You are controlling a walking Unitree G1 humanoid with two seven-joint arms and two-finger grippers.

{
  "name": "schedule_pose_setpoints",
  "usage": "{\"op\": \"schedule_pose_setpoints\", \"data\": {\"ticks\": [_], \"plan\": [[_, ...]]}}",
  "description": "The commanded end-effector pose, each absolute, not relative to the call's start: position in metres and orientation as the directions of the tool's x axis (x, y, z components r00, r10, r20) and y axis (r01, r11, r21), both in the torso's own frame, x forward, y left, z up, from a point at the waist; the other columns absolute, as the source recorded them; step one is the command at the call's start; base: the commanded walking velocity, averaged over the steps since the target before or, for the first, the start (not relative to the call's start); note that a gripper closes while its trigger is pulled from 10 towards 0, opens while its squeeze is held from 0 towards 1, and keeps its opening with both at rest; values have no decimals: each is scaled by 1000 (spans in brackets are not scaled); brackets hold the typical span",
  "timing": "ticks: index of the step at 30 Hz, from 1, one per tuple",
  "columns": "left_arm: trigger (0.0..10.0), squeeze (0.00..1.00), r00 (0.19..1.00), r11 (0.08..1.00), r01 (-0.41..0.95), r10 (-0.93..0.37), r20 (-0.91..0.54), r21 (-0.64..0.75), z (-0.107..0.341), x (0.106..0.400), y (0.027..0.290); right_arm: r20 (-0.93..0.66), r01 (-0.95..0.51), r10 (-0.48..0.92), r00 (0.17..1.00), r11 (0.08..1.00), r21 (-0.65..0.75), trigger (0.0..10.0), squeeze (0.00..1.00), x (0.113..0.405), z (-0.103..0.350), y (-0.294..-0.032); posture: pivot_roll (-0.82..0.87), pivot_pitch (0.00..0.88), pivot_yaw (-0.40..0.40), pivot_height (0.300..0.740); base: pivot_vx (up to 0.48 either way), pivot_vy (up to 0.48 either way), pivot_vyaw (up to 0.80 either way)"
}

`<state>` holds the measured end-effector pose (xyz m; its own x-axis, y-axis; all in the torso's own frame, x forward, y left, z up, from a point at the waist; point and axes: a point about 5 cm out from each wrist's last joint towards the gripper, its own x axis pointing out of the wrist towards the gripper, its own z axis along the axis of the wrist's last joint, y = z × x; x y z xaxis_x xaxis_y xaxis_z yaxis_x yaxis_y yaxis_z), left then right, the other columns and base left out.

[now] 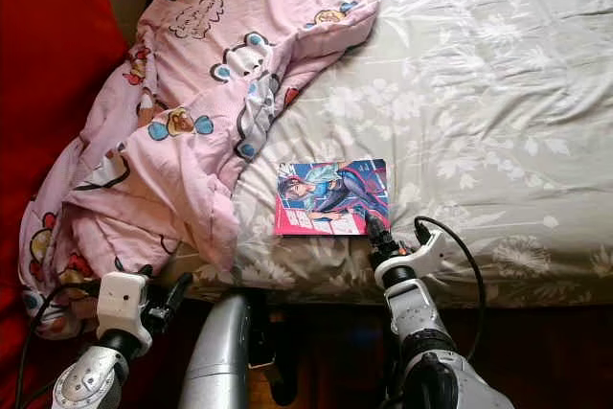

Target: Clean up the room

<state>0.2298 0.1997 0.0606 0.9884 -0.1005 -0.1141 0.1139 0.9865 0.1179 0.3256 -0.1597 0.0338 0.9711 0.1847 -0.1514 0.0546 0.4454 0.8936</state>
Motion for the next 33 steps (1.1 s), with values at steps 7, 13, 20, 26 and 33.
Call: {"op": "schedule_pose_setpoints", "data": {"ticks": [7,13,20,26,33], "plan": [[10000,0,984,985,104,-82,-160,134,47,231,201,-246,114,263,933,434,894,0,0,307,10,-143,92,335,195,598,0,0,0],[10000,0,984,988,95,-74,-162,123,41,238,196,-238,123,212,948,445,887,0,0,306,10,-159,58,299,168,598,0,0,0],[10000,0,985,992,76,-58,-164,105,33,249,190,-33,-36,142,989,453,891,0,0,317,34,-179,-2,251,134,598,0,0,0],[10000,0,984,993,72,-55,-172,95,27,257,185,155,-187,109,982,431,883,0,0,318,55,-188,-48,228,120,598,0,0,0],[10000,0,984,993,70,-54,-171,92,23,266,182,236,-235,65,970,516,824,0,0,309,76,-191,-88,203,110,598,0,0,0]]}}
